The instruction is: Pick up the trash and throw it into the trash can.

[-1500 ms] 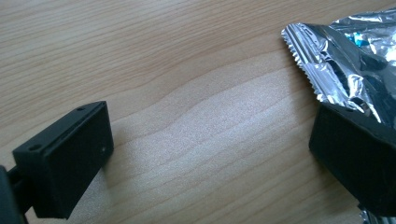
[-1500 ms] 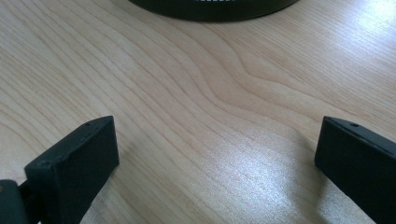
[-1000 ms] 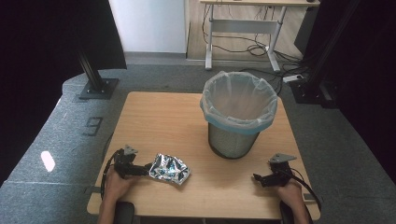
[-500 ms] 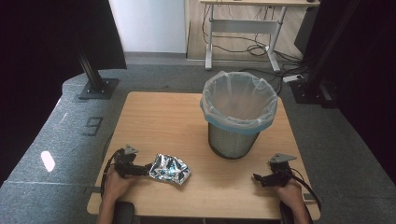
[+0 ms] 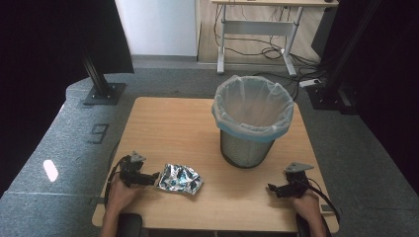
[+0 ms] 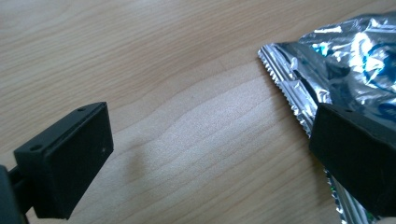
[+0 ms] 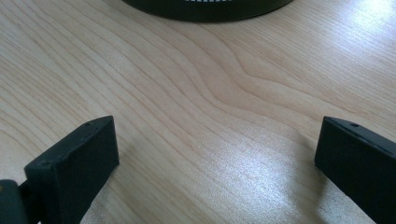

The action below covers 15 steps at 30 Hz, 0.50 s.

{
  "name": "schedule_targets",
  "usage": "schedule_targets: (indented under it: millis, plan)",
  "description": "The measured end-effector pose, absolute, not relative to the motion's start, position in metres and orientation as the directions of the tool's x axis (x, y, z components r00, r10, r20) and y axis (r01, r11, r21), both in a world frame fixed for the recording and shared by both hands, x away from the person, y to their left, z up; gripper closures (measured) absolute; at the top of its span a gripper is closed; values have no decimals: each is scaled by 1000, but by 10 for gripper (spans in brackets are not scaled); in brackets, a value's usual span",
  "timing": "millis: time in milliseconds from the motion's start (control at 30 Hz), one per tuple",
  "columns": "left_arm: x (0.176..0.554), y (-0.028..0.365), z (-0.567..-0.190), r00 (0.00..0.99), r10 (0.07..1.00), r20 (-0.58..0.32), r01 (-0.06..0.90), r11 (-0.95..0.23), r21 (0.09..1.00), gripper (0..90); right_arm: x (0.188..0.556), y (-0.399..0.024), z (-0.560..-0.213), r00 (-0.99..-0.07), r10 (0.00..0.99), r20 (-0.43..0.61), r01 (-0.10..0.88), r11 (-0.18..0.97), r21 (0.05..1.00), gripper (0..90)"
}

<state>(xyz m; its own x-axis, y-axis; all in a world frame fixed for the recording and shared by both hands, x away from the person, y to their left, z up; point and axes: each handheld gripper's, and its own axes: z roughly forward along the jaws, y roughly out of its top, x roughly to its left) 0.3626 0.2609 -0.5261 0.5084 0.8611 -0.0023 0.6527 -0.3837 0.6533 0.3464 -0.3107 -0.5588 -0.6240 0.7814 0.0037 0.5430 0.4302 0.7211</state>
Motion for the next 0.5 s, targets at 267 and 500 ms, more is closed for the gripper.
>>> schedule_targets:
  millis: [267,500]
  plan:
    - [364,249,-509,553,833,1,619,-412,669,0,346,-310,-559,-620,784,4,545,428,721,0]
    - [369,224,-502,604,797,13,584,-453,674,0,346,-310,-559,-620,785,4,545,427,721,0]
